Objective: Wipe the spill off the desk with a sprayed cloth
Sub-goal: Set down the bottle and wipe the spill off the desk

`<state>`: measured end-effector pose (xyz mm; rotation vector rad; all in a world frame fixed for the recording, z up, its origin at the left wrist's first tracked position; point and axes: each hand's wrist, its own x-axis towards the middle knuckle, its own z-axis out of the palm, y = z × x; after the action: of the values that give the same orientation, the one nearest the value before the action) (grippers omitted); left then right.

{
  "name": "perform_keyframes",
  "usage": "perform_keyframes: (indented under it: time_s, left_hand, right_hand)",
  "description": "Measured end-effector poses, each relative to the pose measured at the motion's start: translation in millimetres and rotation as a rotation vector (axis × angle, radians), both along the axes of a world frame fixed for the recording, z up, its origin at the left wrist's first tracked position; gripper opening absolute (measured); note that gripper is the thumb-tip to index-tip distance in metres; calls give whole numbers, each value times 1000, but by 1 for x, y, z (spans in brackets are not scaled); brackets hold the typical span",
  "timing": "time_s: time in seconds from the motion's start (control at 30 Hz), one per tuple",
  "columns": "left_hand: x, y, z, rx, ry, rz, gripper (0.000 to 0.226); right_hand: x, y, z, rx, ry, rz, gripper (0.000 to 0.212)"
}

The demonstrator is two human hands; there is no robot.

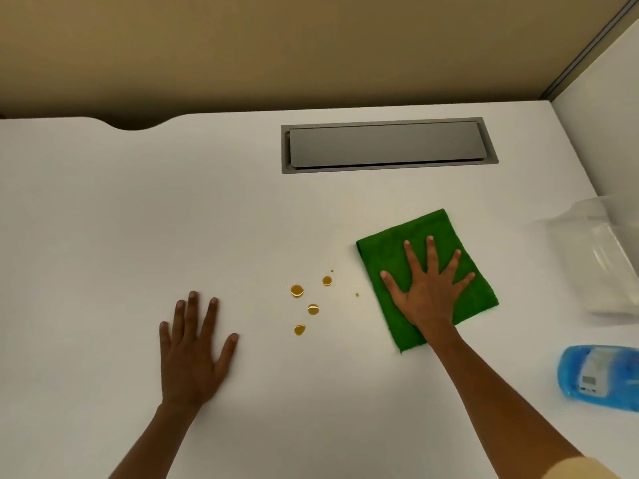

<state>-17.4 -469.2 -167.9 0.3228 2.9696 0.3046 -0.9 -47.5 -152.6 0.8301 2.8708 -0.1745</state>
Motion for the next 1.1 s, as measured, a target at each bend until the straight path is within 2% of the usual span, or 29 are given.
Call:
perform_keyframes:
  time_s: [0.33, 0.5, 0.6, 0.87, 1.0, 1.1]
  left_hand:
    - [-3, -21, -6, 43, 7, -38, 71]
    - [-4, -34, -8, 36, 27, 0, 67]
    - [-4, -36, -10, 26, 23, -19, 67]
    - [-4, -37, -9, -2, 24, -47, 71]
    - [-1, -32, -5, 18, 26, 5, 66]
    - [-1, -31, -5, 26, 21, 9, 66]
  right_hand:
    - [-53, -142, 10, -85, 26, 211, 85]
    - [-41, -227, 10, -124, 21, 374, 86]
    - [-21, -252, 10, -132, 22, 420, 84]
    - [29, -238, 8, -144, 26, 427, 82]
    - [35, -200, 6, -111, 20, 385, 81]
    - [25, -152, 7, -58, 2, 278, 81]
